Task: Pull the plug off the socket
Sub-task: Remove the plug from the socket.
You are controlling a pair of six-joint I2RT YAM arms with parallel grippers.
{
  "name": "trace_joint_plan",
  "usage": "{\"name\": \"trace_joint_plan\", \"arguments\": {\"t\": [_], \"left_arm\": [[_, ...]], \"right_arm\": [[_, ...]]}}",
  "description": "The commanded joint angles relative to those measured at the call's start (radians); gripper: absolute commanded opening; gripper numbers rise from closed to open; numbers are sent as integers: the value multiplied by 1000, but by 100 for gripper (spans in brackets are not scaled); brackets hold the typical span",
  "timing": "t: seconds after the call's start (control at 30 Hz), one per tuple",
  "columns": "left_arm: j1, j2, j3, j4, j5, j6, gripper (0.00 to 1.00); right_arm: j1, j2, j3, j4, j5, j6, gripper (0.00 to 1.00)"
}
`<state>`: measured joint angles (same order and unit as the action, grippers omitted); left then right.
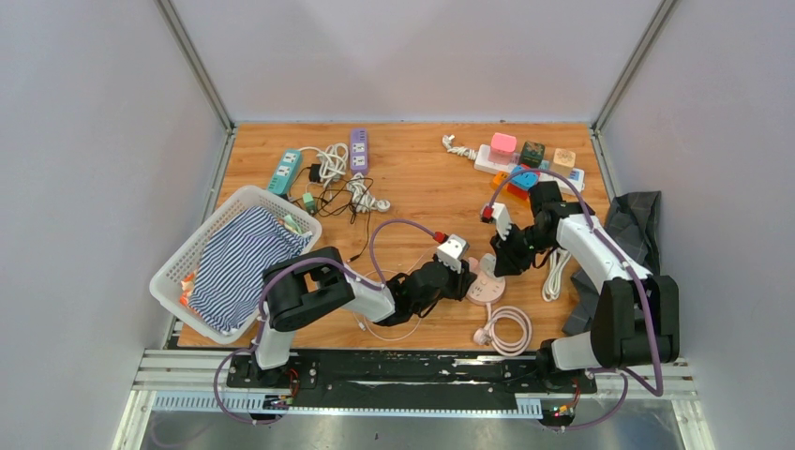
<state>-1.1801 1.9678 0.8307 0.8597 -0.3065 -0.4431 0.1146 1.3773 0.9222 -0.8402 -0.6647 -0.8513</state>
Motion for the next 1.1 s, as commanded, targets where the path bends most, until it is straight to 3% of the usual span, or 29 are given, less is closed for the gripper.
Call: {"name": "trace_joint_plan", "arguments": {"t": [0.0,0.2,0.47,0.63,1.07], "left_arm": [[5,73,-2,-111,64,-38,0],[5,75,-1,-111,66,-38,0],[5,79,5,-112,72,-39,0],[7,81,8,-113,74,-37,0],[10,85,11,-117,73,-39,0]], "right_arm": [[-3,-25,-6,-71,-101,76,0],[-27,-32,-26,-2,-25,138,0],[51,-31,-30,-156,-274,-40,0],[84,-26,-24,-233,-338,-141,0],[-18,-82,-31,4,-56,136,0]]}}
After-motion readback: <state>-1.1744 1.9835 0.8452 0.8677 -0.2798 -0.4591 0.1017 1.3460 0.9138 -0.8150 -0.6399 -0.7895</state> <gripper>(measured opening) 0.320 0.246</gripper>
